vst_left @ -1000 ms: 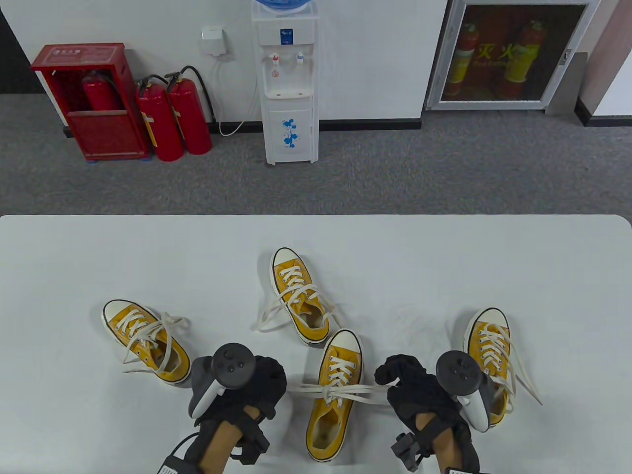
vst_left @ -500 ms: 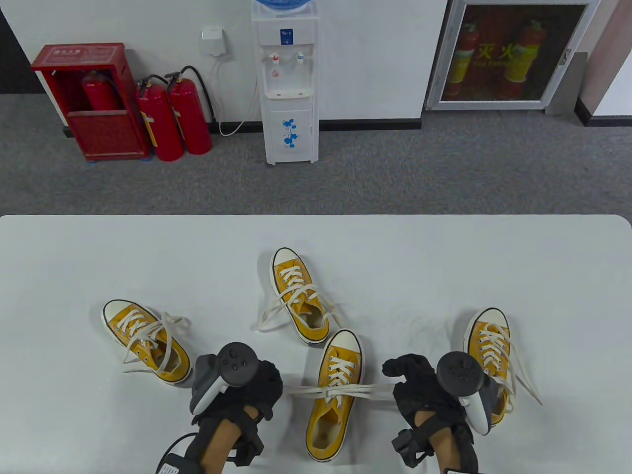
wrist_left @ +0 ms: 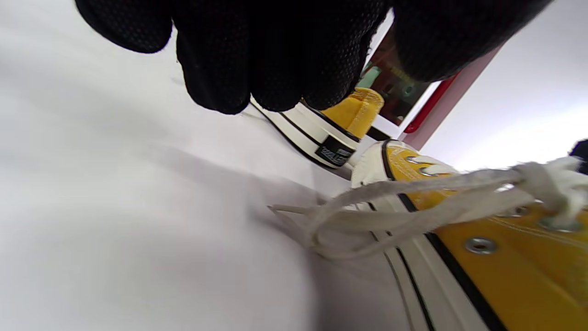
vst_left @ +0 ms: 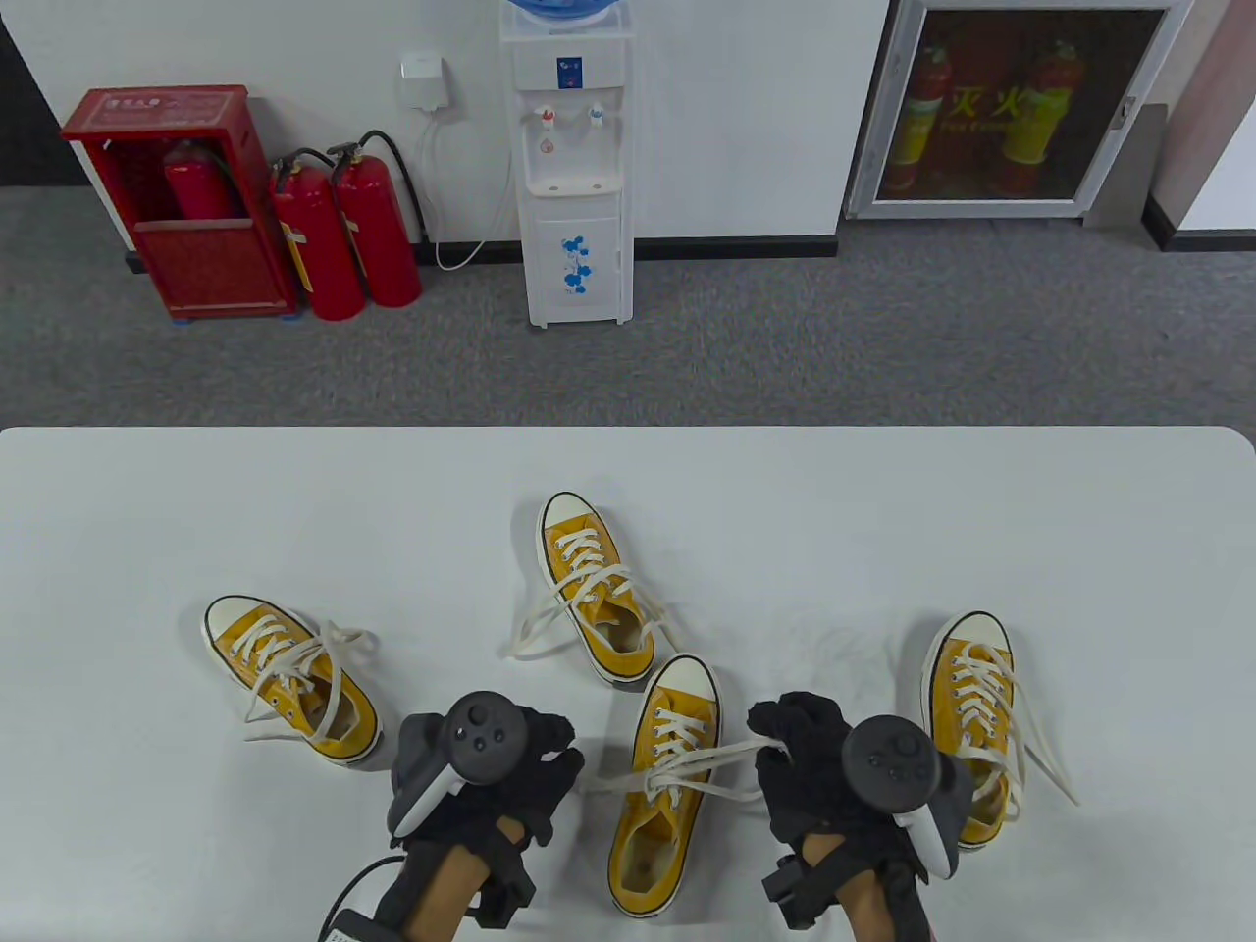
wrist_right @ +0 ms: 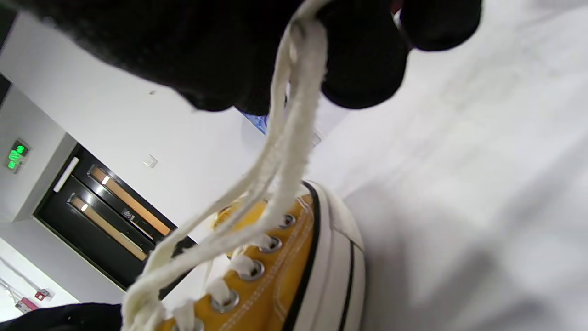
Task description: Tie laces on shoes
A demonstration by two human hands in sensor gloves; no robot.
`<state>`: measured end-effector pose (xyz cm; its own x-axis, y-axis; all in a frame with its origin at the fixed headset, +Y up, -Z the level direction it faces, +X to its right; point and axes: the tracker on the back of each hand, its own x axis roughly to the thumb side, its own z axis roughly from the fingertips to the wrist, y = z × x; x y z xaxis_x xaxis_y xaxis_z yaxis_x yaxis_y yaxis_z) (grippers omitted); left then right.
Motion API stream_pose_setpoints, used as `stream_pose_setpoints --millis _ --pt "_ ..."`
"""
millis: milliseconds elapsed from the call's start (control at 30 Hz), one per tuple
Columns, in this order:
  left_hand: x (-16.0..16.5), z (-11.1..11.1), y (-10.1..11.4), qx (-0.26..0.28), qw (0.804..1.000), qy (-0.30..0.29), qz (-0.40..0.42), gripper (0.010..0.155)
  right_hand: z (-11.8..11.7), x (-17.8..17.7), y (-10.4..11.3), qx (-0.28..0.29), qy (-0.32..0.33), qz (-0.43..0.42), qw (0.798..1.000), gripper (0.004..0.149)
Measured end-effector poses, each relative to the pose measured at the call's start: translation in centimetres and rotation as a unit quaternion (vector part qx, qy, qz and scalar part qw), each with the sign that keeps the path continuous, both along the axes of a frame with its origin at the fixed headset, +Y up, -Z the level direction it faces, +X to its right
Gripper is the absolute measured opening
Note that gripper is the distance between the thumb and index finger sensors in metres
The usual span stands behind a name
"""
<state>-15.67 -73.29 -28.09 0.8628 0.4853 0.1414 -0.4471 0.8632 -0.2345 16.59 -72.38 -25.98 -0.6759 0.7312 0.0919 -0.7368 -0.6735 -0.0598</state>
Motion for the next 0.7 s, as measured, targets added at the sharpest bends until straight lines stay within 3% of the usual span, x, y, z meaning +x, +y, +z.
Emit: stream_pose_setpoints --millis 267,700 --pt "2.8 1.3 0.2 0.0 0.997 -0.077 0.005 0.078 1.0 -1.6 1.0 0.048 0.009 0.064 0.997 0.077" --pt "5.4 2.2 -1.4 -0.019 0.991 -0.126 -0.041 0.088 1.8 -3.7 1.2 0.051 0.028 0.184 0.981 0.088"
